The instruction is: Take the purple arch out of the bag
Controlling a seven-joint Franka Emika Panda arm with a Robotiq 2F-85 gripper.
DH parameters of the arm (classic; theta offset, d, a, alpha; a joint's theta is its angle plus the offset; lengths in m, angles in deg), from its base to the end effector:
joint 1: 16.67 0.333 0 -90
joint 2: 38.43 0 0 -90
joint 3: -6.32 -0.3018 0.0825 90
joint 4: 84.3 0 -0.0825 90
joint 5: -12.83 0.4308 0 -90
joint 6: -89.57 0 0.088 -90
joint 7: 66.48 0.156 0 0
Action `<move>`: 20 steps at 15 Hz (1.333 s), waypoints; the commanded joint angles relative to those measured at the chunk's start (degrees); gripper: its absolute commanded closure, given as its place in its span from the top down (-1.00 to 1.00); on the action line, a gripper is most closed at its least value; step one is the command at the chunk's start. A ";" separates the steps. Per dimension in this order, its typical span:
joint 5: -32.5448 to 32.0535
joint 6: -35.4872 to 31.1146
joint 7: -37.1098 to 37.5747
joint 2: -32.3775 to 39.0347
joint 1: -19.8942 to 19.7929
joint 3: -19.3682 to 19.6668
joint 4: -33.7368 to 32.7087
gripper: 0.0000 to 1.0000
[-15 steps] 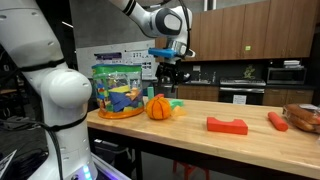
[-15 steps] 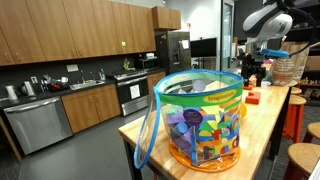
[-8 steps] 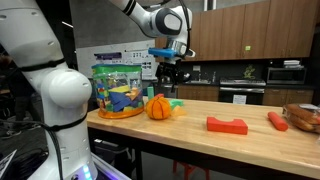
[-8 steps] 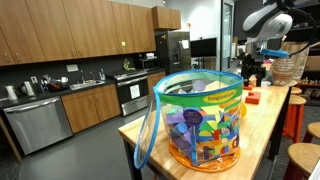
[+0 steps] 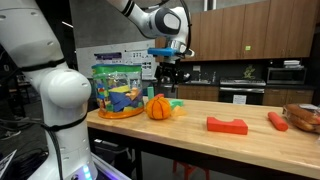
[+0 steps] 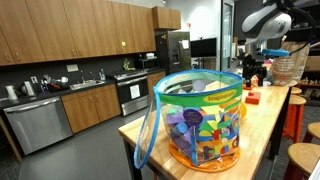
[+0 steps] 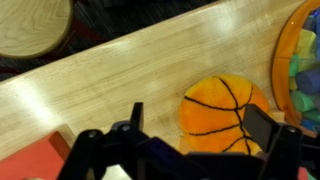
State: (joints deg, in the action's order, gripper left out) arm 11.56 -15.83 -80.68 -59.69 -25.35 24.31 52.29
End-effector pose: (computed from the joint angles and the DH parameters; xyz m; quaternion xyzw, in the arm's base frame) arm 0.4059 -0.2000 0.3576 -0.9905 0.0888 0.0734 0.0749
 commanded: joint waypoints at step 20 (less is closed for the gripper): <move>-15.75 6.66 0.65 -15.11 3.69 -13.91 -6.36 1.00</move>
State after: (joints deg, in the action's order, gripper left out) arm -2.08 -10.87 -80.50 -73.09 -23.30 12.14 46.51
